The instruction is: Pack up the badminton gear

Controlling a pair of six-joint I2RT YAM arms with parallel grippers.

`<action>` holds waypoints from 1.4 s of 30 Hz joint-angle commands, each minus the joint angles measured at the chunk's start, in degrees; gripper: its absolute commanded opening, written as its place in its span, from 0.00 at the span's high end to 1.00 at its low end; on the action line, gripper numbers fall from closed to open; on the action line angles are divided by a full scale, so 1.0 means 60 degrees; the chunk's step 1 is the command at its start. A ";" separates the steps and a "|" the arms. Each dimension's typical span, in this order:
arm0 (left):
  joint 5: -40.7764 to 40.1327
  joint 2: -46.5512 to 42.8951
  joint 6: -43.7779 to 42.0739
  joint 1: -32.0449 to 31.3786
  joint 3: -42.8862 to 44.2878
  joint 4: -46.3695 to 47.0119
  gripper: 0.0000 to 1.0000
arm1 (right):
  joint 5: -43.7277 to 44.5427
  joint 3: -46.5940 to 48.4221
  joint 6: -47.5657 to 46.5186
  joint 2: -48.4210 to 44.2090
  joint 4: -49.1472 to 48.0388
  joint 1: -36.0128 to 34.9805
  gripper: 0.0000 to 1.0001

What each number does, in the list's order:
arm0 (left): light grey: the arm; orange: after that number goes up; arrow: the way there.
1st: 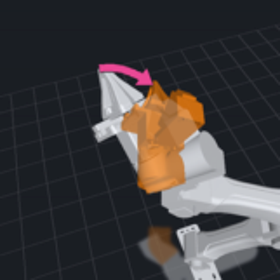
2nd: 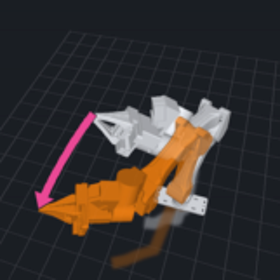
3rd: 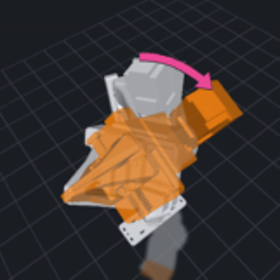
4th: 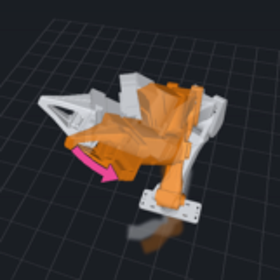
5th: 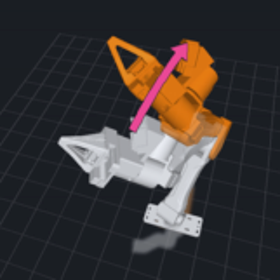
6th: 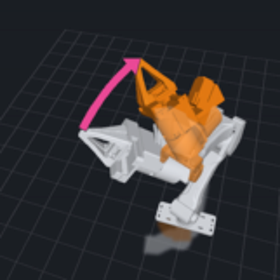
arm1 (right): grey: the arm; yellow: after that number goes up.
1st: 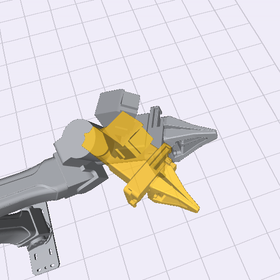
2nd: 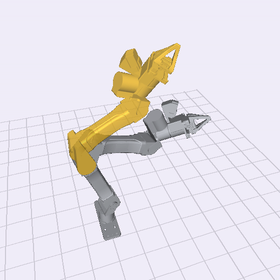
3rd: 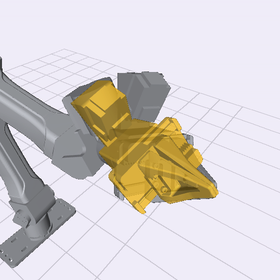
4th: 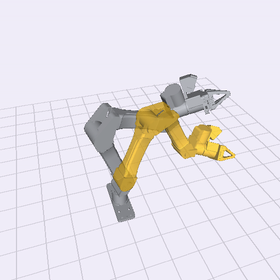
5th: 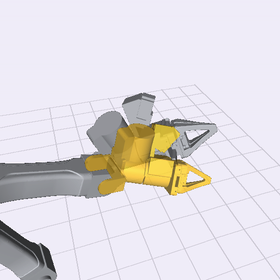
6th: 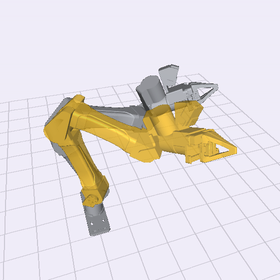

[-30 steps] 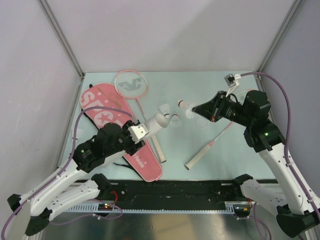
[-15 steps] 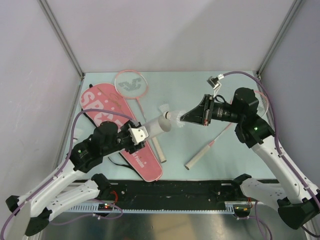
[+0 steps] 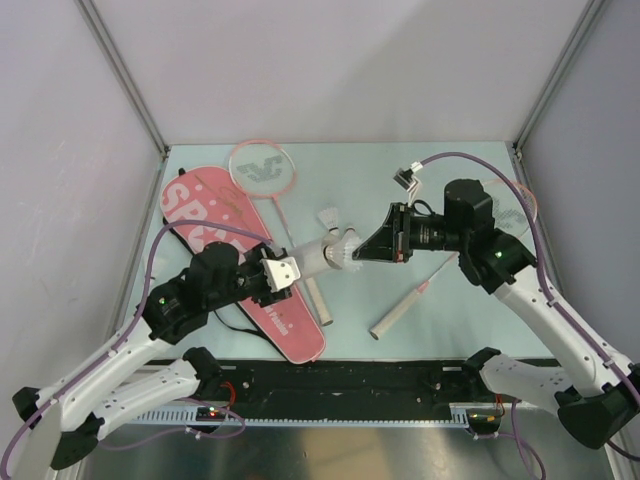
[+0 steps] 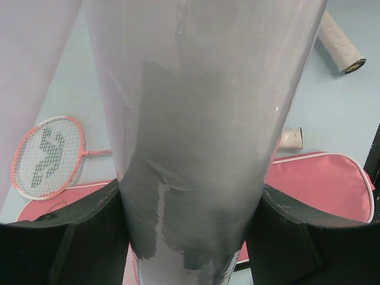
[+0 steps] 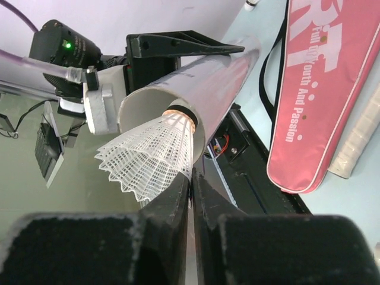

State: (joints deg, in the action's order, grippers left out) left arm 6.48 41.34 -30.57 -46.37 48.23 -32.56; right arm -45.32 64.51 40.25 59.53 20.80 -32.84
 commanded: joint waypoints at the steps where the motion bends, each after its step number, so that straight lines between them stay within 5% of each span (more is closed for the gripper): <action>1: 0.0287 -0.0004 -0.0386 -0.0117 0.0469 0.0531 0.53 | 0.0283 0.0055 -0.0063 0.0196 -0.0313 -0.0127 0.81; 5: 0.0371 -0.0027 -0.0364 -0.0146 0.0479 0.0585 0.53 | 0.0934 0.0046 -0.0198 0.0456 -0.0316 -0.0364 0.57; 8: 0.0423 -0.0041 -0.0314 -0.0152 0.0424 0.0631 0.53 | 0.1231 0.0046 -0.0231 0.0701 -0.0456 -0.0599 0.50; 21: 0.0155 -0.0062 -0.0144 -0.0180 0.0215 0.0775 0.53 | 0.2647 0.0051 -0.0027 0.1566 -0.1169 -0.1609 0.45; 31: -0.0776 -0.0206 0.0312 -0.0172 -0.0184 0.0799 0.54 | 0.3260 0.0050 -0.0921 0.0014 -0.1005 -0.1219 0.30; 42: -0.1730 -0.1236 0.0944 -0.0167 -0.0544 0.0806 0.54 | 0.6040 -0.0975 -0.4566 -0.0933 -0.1409 -0.0383 0.28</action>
State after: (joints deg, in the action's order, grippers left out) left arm -1.48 37.76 -27.09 -47.07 44.86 -30.98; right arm -18.55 63.48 26.00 52.90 15.49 -36.14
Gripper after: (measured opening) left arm 0.672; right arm 0.720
